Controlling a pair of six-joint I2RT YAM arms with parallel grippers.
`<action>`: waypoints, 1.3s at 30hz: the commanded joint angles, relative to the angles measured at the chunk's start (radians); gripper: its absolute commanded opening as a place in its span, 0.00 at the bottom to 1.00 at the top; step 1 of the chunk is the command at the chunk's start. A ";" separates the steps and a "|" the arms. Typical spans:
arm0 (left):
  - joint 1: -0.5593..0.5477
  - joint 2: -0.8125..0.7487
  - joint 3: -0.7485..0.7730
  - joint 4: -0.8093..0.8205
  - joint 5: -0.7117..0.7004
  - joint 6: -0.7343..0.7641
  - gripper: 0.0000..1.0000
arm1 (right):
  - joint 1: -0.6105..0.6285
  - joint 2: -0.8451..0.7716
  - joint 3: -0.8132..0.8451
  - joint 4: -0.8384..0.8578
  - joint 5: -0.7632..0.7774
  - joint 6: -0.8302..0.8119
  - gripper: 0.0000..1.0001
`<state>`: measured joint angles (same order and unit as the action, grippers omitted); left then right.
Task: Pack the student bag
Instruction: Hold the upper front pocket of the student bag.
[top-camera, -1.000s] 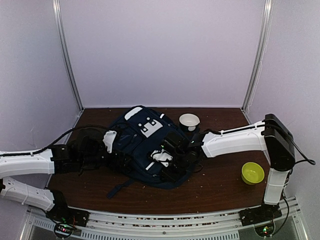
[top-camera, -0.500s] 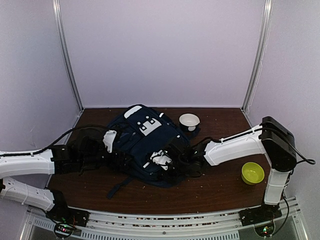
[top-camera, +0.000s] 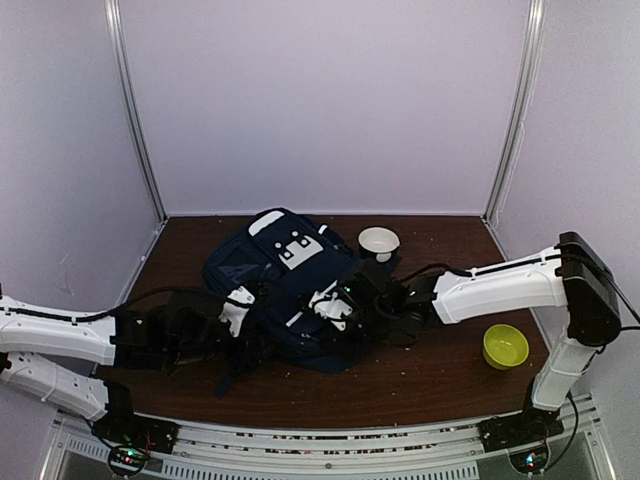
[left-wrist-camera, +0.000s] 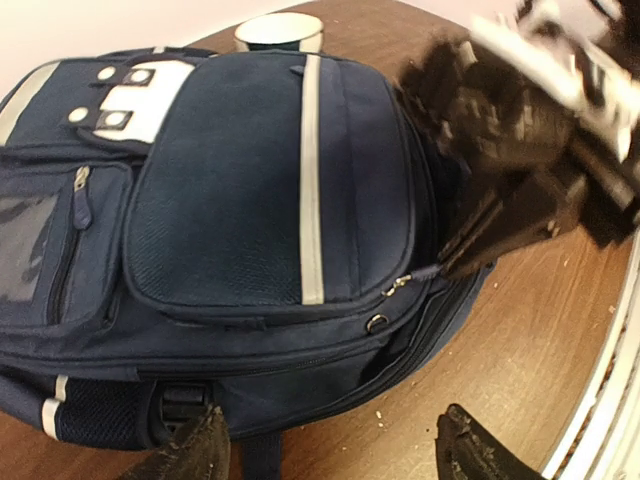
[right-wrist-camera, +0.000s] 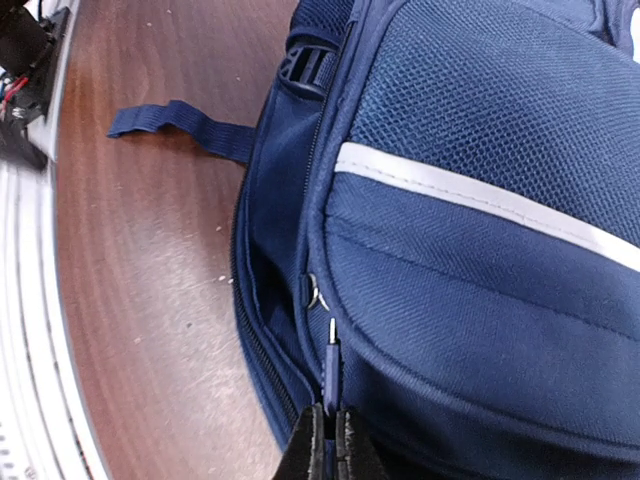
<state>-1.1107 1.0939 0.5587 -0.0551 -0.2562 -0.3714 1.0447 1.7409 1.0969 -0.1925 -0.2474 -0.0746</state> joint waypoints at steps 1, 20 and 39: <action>-0.043 0.080 -0.013 0.148 -0.109 0.133 0.73 | -0.014 -0.061 -0.001 -0.097 -0.046 0.031 0.00; -0.164 0.301 0.052 0.383 -0.259 0.689 0.69 | -0.112 -0.084 -0.007 -0.199 -0.230 -0.033 0.00; -0.166 0.599 0.258 0.250 -0.318 0.852 0.39 | -0.125 -0.067 -0.007 -0.207 -0.239 -0.037 0.00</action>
<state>-1.2766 1.6581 0.7982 0.1844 -0.4797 0.4408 0.9279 1.6699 1.0821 -0.3580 -0.4561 -0.1020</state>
